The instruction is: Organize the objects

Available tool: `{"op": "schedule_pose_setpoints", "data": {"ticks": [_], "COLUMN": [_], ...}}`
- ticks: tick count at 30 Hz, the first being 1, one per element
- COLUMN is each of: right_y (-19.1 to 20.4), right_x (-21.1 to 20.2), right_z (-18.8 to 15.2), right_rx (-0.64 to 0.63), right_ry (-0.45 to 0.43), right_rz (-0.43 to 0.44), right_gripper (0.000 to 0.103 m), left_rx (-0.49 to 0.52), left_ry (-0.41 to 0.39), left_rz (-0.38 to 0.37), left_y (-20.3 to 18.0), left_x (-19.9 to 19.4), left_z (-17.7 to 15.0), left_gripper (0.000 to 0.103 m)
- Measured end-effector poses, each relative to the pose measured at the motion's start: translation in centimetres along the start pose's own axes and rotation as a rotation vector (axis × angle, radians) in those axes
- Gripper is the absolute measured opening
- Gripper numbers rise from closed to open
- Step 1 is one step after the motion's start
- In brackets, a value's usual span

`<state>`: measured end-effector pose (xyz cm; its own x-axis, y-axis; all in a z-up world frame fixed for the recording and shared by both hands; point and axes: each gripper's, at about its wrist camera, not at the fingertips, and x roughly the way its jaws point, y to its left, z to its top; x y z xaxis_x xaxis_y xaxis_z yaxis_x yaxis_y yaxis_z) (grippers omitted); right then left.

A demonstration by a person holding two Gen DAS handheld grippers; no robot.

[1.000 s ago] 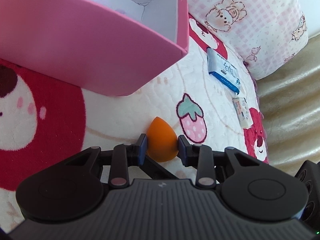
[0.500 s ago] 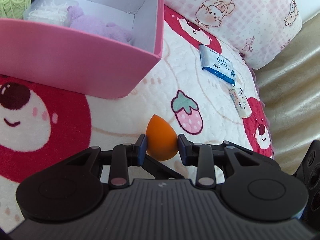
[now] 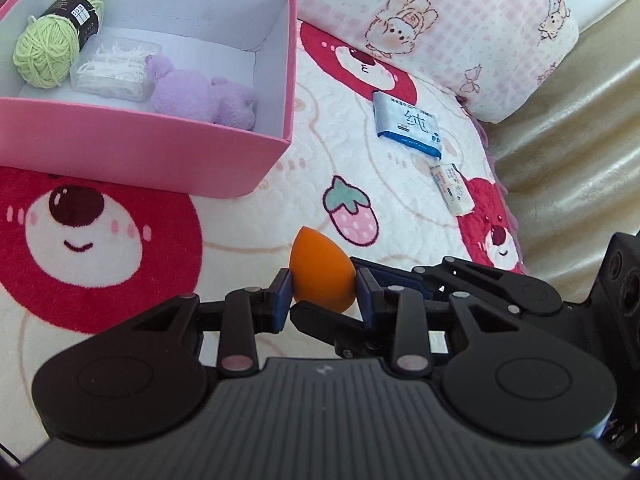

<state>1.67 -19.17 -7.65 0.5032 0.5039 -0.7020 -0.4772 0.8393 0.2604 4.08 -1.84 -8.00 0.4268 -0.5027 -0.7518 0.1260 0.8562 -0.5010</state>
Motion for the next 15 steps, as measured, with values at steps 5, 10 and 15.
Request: {"op": "schedule_pose_setpoints", "data": {"ticks": [5, 10, 15], "right_y": [1.1, 2.4, 3.8], "right_x": [-1.3, -2.4, -3.4], "right_z": [0.5, 1.5, 2.4], "right_rx": [-0.002, -0.017, -0.043], "right_ry": [-0.002, -0.010, -0.024], "right_rz": [0.010, 0.016, 0.022], "right_gripper": [0.050, 0.049, 0.049], "left_rx": [0.032, 0.035, 0.045], "left_ry": [-0.011, -0.028, -0.050], "left_rz": [-0.001, -0.002, 0.008], "left_y": [-0.7, -0.9, -1.2], "left_x": [-2.0, -3.9, -5.7], "left_z": [0.0, 0.2, 0.3], "left_gripper": [0.033, 0.035, 0.035]}}
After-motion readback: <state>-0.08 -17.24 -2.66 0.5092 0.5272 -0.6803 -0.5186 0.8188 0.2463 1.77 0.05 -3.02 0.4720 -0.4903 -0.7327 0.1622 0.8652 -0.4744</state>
